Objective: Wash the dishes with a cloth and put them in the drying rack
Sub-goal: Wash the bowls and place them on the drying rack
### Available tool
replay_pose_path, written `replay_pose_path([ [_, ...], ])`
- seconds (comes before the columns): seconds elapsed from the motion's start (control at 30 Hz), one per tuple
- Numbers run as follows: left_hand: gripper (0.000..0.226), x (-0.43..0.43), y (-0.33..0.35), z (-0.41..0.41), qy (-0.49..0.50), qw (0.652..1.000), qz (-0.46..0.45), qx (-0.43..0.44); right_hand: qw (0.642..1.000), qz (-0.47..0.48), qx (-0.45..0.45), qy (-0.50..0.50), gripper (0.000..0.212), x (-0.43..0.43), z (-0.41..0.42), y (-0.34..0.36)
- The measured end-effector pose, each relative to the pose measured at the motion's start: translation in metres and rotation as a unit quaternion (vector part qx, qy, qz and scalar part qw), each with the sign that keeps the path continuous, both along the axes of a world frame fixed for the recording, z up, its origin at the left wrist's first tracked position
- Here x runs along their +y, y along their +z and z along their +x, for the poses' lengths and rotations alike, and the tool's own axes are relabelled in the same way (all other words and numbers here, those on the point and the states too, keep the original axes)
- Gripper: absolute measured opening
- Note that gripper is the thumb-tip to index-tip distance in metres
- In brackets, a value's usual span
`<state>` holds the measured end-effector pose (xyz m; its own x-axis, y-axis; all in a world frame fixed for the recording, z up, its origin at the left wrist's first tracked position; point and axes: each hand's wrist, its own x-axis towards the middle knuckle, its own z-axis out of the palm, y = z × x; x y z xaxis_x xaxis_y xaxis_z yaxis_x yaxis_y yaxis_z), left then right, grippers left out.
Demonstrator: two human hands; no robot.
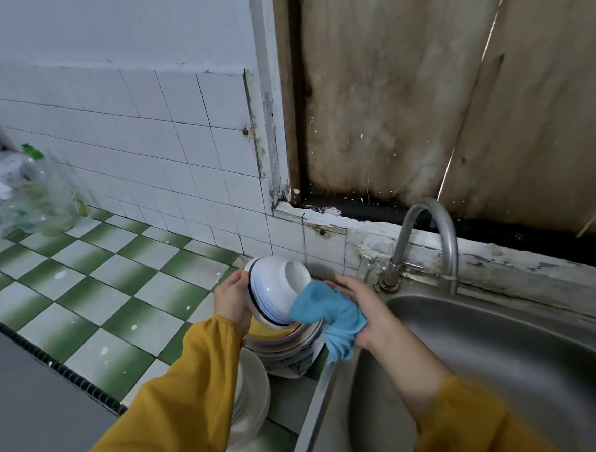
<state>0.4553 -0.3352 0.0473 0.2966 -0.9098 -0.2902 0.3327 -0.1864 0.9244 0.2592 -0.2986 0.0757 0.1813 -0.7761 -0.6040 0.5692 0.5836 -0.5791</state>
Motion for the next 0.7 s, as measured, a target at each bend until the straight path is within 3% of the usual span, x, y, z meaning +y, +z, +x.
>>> replay_pose_path([
  [0.07, 0.027, 0.008, 0.007, -0.009, 0.011, 1.000, -0.007, 0.014, 0.998, 0.006, -0.068, -0.004, 0.033, 0.015, -0.014, 0.008],
  [0.17, 0.026, 0.030, 0.025, -0.033, 0.025, 0.999, -0.032, 0.022, 0.991, -0.075, -0.108, -0.010, 0.048, 0.039, -0.027, 0.024],
  [0.23, 0.025, 0.050, 0.034, -0.056, 0.030, 0.998, -0.048, 0.018, 0.984, -0.163, -0.068, -0.035, 0.065, 0.054, -0.031, 0.025],
  [0.3, 0.027, 0.076, 0.041, -0.083, 0.030, 0.998, -0.054, 0.020, 0.952, -0.293, 0.053, -0.068, 0.073, 0.074, -0.034, 0.026],
  [0.33, 0.029, 0.090, 0.043, -0.098, 0.026, 0.998, -0.058, 0.027, 0.908, -0.382, 0.161, -0.068, 0.071, 0.081, -0.037, 0.026],
  [0.4, 0.028, 0.121, 0.048, -0.129, 0.004, 0.996, -0.076, 0.040, 0.735, -0.539, 0.409, -0.042, 0.053, 0.094, -0.045, 0.019],
  [0.47, 0.029, 0.150, 0.049, -0.157, -0.019, 0.994, -0.099, 0.037, 0.560, -0.578, 0.593, -0.031, 0.041, 0.103, -0.055, 0.010],
  [0.5, 0.030, 0.163, 0.048, -0.170, -0.027, 0.993, -0.111, 0.032, 0.519, -0.561, 0.643, -0.047, 0.038, 0.107, -0.062, 0.006],
  [0.53, 0.030, 0.173, 0.045, -0.181, -0.033, 0.992, -0.121, 0.026, 0.526, -0.532, 0.660, -0.073, 0.037, 0.112, -0.070, 0.006],
  [0.57, 0.030, 0.180, 0.042, -0.190, -0.038, 0.990, -0.131, 0.024, 0.569, -0.495, 0.649, -0.099, 0.036, 0.116, -0.080, 0.007],
  [0.63, 0.027, 0.194, 0.039, -0.206, -0.056, 0.988, -0.145, 0.023, 0.706, -0.397, 0.572, -0.129, 0.034, 0.121, -0.103, 0.012],
  [0.67, 0.030, 0.200, 0.040, -0.214, -0.070, 0.986, -0.149, 0.018, 0.758, -0.360, 0.529, -0.128, 0.031, 0.123, -0.115, 0.014],
  [0.7, 0.033, 0.206, 0.041, -0.222, -0.082, 0.986, -0.148, 0.013, 0.765, -0.358, 0.522, -0.117, 0.031, 0.128, -0.124, 0.014],
])
